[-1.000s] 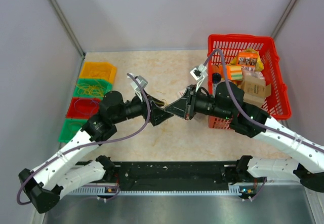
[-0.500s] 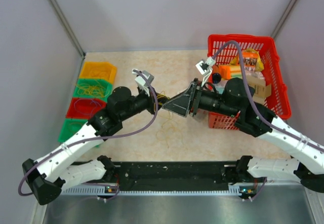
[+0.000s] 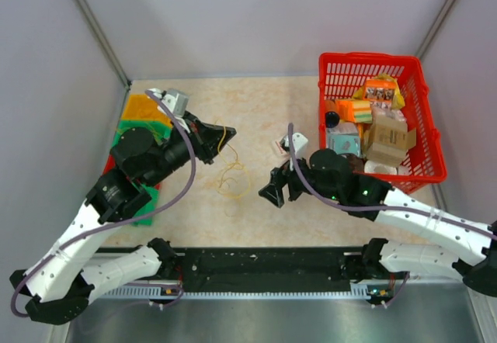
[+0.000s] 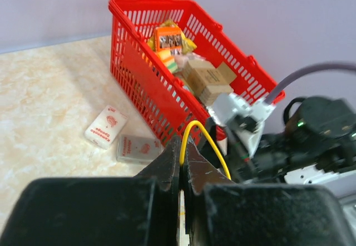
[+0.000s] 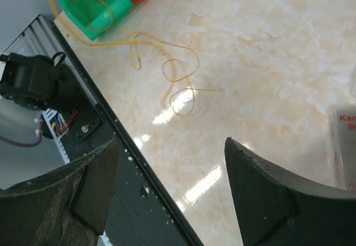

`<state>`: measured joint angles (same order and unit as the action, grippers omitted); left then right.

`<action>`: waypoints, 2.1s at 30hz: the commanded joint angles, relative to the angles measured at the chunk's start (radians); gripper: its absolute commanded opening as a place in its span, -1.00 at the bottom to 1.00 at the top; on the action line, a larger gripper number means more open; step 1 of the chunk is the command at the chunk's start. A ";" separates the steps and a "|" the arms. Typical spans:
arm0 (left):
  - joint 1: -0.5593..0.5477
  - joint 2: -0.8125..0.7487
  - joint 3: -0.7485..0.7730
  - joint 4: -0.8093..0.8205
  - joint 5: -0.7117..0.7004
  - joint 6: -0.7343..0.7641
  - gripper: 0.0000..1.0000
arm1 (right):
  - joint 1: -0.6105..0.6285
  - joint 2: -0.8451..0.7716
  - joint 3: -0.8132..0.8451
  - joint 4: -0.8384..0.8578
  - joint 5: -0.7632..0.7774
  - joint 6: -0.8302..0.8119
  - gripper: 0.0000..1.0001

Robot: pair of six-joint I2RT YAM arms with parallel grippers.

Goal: Untangle the cables

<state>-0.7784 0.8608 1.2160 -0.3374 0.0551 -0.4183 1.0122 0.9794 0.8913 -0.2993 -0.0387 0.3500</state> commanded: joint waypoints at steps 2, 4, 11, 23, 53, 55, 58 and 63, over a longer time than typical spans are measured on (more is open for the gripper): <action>0.007 0.004 0.175 -0.101 -0.070 -0.060 -1.00 | -0.004 0.062 -0.040 0.277 -0.027 -0.037 0.50; 0.007 0.012 0.223 -0.114 -0.080 -0.088 -1.00 | -0.004 0.076 -0.133 0.496 -0.116 0.006 0.50; 0.007 0.018 0.327 -0.086 -0.046 -0.157 -1.00 | 0.068 0.312 -0.199 0.790 -0.085 0.095 0.50; 0.007 0.214 0.629 -0.420 -0.383 0.073 -1.00 | 0.074 0.498 -0.247 0.825 -0.001 0.214 0.36; 1.056 0.561 0.435 -0.083 0.160 -0.158 -1.00 | 0.083 0.145 -0.583 0.836 -0.010 0.104 0.35; 1.077 0.596 0.451 -0.057 0.216 -0.186 -1.00 | 0.083 0.143 -0.586 0.838 -0.007 0.106 0.35; 1.084 0.622 0.459 -0.022 0.197 -0.183 -1.00 | 0.083 0.140 -0.594 0.845 -0.006 0.106 0.35; 1.099 0.641 0.420 0.082 0.170 -0.149 -1.00 | 0.083 0.154 -0.588 0.855 -0.004 0.109 0.35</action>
<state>0.3073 1.5082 1.6348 -0.4191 0.2276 -0.5823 1.0863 1.1458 0.3054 0.4900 -0.0460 0.4644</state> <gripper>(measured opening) 0.014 0.675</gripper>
